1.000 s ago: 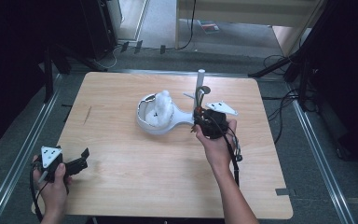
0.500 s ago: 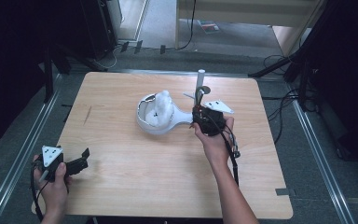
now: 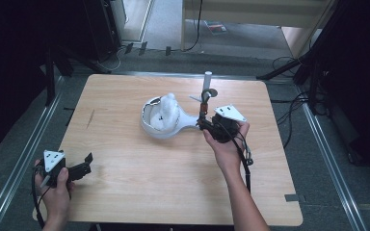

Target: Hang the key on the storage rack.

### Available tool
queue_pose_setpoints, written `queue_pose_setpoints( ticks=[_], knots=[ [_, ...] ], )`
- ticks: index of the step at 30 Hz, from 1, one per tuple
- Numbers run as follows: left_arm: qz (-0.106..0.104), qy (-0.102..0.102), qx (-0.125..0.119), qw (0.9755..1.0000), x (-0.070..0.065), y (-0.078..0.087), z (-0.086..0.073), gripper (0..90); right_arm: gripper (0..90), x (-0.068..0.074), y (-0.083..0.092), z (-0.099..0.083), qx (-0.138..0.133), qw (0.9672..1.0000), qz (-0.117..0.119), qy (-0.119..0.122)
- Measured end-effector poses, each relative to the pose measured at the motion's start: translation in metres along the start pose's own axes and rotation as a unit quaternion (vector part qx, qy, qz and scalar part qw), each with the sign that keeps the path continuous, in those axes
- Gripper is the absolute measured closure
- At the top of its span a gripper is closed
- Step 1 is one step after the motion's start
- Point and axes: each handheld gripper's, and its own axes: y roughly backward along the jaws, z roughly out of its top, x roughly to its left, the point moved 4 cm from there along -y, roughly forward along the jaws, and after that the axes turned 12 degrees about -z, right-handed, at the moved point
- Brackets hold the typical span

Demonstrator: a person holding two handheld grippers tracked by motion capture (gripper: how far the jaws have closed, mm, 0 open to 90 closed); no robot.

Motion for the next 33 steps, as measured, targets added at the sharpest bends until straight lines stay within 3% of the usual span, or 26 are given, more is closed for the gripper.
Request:
queue_pose_setpoints(
  ticks=[7, 10, 15, 33],
  knots=[
    [0.0, -0.001, -0.001, 1.0, 0.0, 0.0, 0.0, 0.3, 11.0, -0.009, 0.015, -0.011, 0.018, 0.9996, -0.018, -0.009],
    [0.001, -0.001, -0.001, 1.0, 0.0, 0.0, 0.0, 0.3, 0.4, -0.016, 0.021, -0.016, 0.016, 0.9997, -0.006, -0.016],
    [0.0, -0.002, -0.001, 1.0, 0.0, 0.0, 0.0, 0.3, 0.0, -0.026, 0.031, -0.026, 0.016, 0.9997, 0.005, -0.018],
    [0.0, -0.002, -0.002, 1.0, -0.001, 0.0, 0.0, 0.3, 0.0, -0.062, 0.049, -0.063, 0.02, 0.9993, -0.026, -0.017]
  ],
)
